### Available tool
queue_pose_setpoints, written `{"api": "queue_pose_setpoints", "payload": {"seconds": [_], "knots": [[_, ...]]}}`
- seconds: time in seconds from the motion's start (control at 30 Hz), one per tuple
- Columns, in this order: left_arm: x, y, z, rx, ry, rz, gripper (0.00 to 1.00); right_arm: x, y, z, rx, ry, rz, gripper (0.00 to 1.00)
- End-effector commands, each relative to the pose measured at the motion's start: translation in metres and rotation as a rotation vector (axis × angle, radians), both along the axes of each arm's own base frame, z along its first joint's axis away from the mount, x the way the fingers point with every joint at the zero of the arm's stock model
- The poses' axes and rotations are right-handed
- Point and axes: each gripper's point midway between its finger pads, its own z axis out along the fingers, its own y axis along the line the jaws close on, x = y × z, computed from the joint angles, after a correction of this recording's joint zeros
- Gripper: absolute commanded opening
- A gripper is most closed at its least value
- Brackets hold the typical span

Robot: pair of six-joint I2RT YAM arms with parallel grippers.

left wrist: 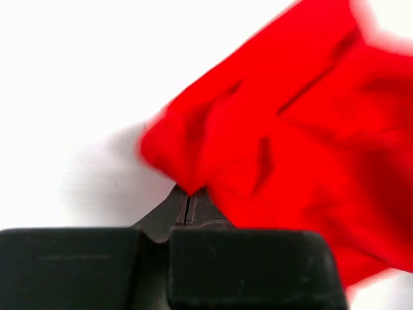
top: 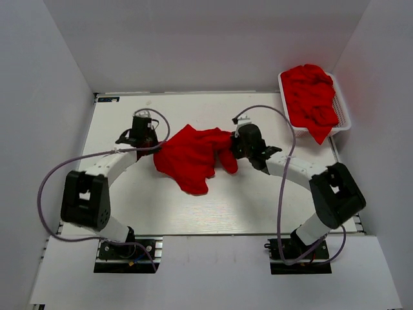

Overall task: Fold and stack the t-shirts
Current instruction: Flatten out the tshirt

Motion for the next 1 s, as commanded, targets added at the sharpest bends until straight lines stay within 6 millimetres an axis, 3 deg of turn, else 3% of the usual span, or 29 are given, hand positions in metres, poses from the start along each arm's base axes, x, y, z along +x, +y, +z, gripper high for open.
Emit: {"api": "queue_pose_setpoints", "payload": {"seconds": [0.0, 0.03, 0.1, 0.17, 0.23, 0.27, 0.33, 0.37, 0.43, 0.47, 0.53, 0.57, 0.63, 0.67, 0.8, 0.9, 0.97], "knots": [[0.03, 0.012, 0.13, 0.012, -0.354, 0.036, 0.0, 0.027, -0.046, 0.075, -0.076, -0.181, -0.235, 0.0], [0.029, 0.014, 0.146, 0.017, -0.393, 0.038, 0.0, 0.018, -0.056, 0.087, -0.116, -0.182, -0.231, 0.0], [0.026, 0.021, 0.177, 0.03, -0.453, 0.061, 0.0, 0.02, -0.077, 0.113, -0.154, -0.236, -0.306, 0.0], [0.019, 0.031, 0.22, 0.054, -0.543, 0.09, 0.0, 0.014, -0.096, 0.14, -0.185, -0.277, -0.35, 0.0], [0.011, 0.042, 0.243, 0.086, -0.583, 0.118, 0.0, 0.004, -0.117, 0.175, -0.183, -0.343, -0.401, 0.0], [0.003, 0.046, 0.268, 0.077, -0.639, 0.135, 0.0, 0.002, -0.12, 0.189, -0.168, -0.368, -0.41, 0.0], [-0.007, 0.056, 0.292, 0.106, -0.693, 0.166, 0.0, -0.014, -0.132, 0.227, -0.139, -0.447, -0.406, 0.0], [-0.018, 0.059, 0.317, 0.1, -0.755, 0.168, 0.0, -0.022, -0.136, 0.241, -0.133, -0.48, -0.388, 0.0], [-0.03, 0.065, 0.341, 0.104, -0.815, 0.179, 0.0, -0.034, -0.139, 0.272, -0.131, -0.551, -0.325, 0.0], [-0.042, 0.066, 0.363, 0.089, -0.873, 0.172, 0.0, -0.045, -0.14, 0.291, -0.117, -0.575, -0.297, 0.0], [-0.054, 0.064, 0.384, 0.083, -0.926, 0.137, 0.0, -0.059, -0.133, 0.316, -0.075, -0.618, -0.208, 0.0], [-0.062, 0.064, 0.399, 0.079, -0.965, 0.126, 0.0, -0.068, -0.134, 0.311, -0.113, -0.59, -0.161, 0.0], [-0.075, 0.063, 0.417, 0.075, -1.015, 0.104, 0.0, -0.084, -0.128, 0.339, -0.064, -0.634, -0.087, 0.0], [-0.087, 0.064, 0.434, 0.068, -1.061, 0.098, 0.0, -0.092, -0.127, 0.334, -0.079, -0.605, -0.036, 0.0], [-0.116, 0.069, 0.461, 0.059, -1.132, 0.091, 0.0, -0.12, -0.127, 0.364, -0.024, -0.667, 0.037, 0.0], [-0.133, 0.059, 0.468, 0.001, -1.165, 0.035, 0.0, -0.14, -0.131, 0.39, 0.056, -0.751, 0.058, 0.0], [-0.134, 0.049, 0.465, -0.028, -1.169, -0.021, 0.0, -0.15, -0.134, 0.402, 0.096, -0.81, 0.059, 0.0]]}}
